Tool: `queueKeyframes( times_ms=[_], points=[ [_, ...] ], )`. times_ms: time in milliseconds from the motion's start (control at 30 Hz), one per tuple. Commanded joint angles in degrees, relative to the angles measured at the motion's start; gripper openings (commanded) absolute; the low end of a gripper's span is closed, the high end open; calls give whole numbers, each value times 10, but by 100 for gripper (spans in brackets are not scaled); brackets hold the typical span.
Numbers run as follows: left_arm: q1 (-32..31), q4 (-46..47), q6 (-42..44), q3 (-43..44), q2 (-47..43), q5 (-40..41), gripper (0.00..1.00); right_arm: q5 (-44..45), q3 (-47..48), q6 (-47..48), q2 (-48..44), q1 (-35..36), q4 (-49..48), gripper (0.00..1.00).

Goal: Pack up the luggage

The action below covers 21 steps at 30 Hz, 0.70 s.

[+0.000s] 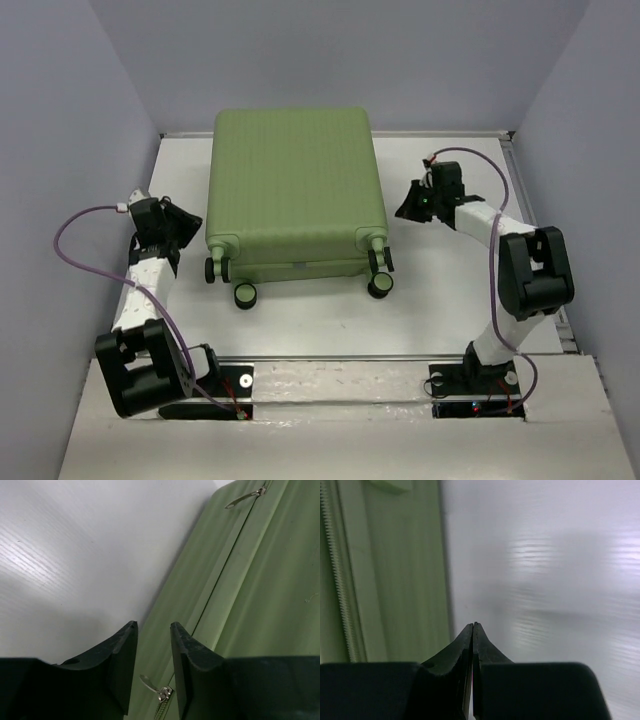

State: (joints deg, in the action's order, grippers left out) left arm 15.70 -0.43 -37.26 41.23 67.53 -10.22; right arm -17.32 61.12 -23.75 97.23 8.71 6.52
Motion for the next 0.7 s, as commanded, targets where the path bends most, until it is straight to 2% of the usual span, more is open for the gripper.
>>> queueKeyframes(
  times_ms=[0, 33, 167, 267, 400, 433, 467, 533, 567, 633, 667],
  points=[
    [-23, 75, -3, -21, 27, -52, 40, -4, 79, 10, 38, 70, -6, 7],
    [-23, 75, -3, -25, 28, -52, 40, -9, 92, 9, 51, 77, -6, 7],
    [-92, 75, 3, -45, 18, -45, 38, -38, 170, 1, 120, 102, -5, 7],
    [-127, 66, 4, -65, -10, -41, 37, -80, 266, -8, 191, 108, 1, 7],
    [-234, 56, -26, -129, -90, -5, 36, -163, 461, -39, 301, 113, 42, 7],
    [-254, 52, -35, -138, -106, 5, 36, -190, 557, -44, 323, 113, 78, 10],
    [-267, 36, -44, -146, -124, 13, 35, -188, 602, -45, 341, 113, 100, 24],
    [-277, 3, -53, -159, -192, 41, 36, -129, 684, -30, 357, 113, 156, 47],
    [-277, -23, -50, -151, -246, 71, 36, -107, 696, -15, 344, 103, 168, 72],
    [-277, -66, -34, -132, -294, 94, 37, -58, 702, -5, 320, 85, 193, 92],
    [-277, -79, -26, -106, -314, 128, 38, -52, 691, -4, 307, 73, 197, 93]
  ],
)
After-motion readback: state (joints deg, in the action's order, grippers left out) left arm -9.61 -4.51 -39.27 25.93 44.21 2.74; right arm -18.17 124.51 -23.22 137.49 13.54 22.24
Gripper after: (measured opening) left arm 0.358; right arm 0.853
